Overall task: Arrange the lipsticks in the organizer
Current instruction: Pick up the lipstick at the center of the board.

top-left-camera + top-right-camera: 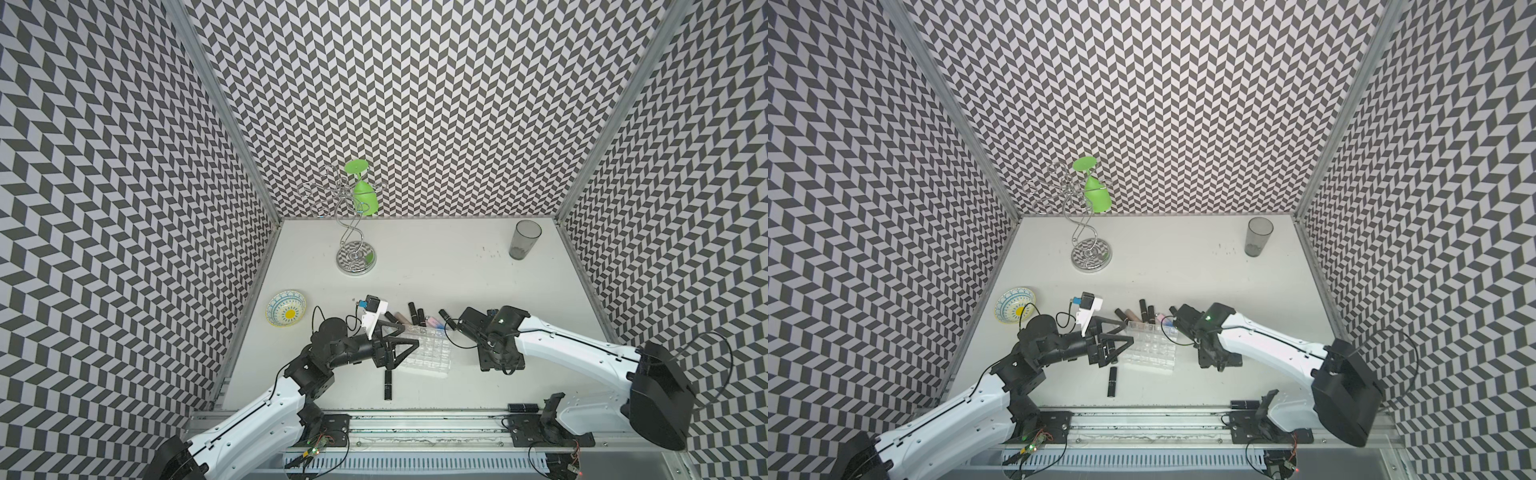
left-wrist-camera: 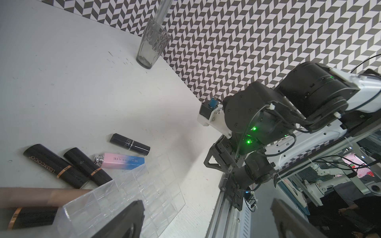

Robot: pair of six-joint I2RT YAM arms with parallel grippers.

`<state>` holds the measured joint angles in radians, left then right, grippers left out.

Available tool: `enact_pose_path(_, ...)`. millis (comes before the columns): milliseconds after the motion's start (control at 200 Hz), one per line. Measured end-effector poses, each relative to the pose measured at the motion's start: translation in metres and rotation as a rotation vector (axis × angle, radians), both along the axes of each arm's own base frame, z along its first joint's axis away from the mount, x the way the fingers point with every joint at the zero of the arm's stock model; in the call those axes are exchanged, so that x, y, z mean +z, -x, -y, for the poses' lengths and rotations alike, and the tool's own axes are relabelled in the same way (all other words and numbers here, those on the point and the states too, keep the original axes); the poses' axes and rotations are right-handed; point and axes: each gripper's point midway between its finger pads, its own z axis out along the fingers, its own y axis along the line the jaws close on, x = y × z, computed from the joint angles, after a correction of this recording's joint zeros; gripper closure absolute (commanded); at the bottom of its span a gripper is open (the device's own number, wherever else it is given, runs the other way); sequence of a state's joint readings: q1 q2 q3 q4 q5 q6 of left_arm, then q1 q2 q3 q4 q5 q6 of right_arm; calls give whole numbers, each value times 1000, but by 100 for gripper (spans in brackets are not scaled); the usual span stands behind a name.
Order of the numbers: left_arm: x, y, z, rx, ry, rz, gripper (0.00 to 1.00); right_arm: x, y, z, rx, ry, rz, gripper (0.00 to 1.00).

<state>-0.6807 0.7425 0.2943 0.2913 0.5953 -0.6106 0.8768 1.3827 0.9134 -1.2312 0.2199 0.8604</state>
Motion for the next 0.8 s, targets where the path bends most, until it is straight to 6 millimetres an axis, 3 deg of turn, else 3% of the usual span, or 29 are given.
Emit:
enact_pose_path(80, -5, 3, 0, -15, -2, -21, 0, -5, 7, -2, 9, 10, -38, 29)
enact_pose_path(300, -9, 10, -1, -35, 3, -29, 0, -25, 39, 25, -85, 91, -122, 18)
enact_pose_path(571, -9, 21, 0, -68, 20, -38, 0, -37, 40, 17, -239, 53, -113, 9)
enact_pose_path(801, -6, 26, -3, -67, 43, -41, 0, -49, 34, 32, -400, 4, -106, 4)
